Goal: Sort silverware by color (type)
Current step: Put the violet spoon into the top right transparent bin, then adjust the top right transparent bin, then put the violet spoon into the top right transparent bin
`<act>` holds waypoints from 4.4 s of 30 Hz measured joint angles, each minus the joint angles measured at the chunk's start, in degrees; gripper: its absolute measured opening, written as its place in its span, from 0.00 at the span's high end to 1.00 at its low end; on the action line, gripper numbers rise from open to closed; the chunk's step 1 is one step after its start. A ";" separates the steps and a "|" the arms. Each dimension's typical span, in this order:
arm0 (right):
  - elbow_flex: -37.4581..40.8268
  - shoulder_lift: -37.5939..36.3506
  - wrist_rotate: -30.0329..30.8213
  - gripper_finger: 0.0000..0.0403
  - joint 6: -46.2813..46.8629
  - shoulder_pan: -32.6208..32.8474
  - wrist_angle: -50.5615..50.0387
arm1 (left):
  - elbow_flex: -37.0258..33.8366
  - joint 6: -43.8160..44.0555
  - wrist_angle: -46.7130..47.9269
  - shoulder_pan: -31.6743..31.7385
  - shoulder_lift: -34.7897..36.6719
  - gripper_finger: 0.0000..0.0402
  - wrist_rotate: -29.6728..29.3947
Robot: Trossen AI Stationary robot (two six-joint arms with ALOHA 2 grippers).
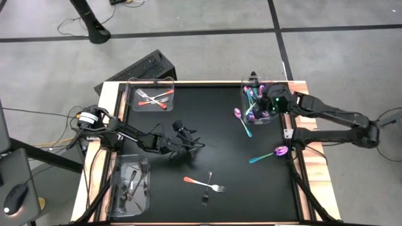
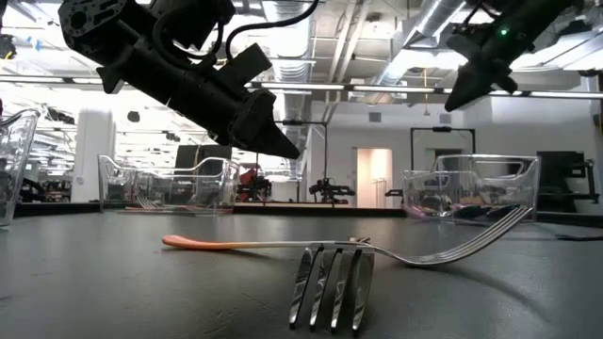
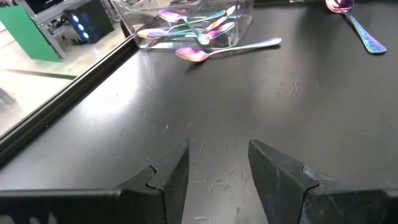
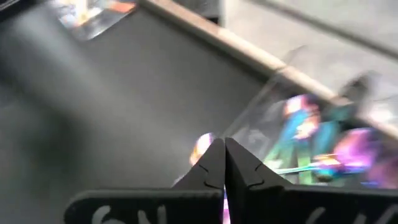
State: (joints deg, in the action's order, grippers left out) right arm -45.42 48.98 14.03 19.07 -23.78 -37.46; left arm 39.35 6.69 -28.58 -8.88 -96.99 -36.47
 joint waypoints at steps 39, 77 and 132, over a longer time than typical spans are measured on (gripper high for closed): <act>-0.65 44.96 0.48 0.67 0.68 4.06 6.67 | 0.00 1.95 2.08 1.05 0.02 0.61 1.58; -1.89 10.94 17.33 0.97 -4.63 -9.12 1.08 | 0.00 3.05 2.59 1.05 0.02 0.61 1.63; -2.31 17.89 0.52 0.80 -10.34 11.52 -6.43 | 0.02 4.62 5.39 1.38 0.02 0.61 -0.22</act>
State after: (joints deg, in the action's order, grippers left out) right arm -47.72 66.87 14.55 8.73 -12.26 -43.89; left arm 39.38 11.31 -23.19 -7.50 -96.97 -36.69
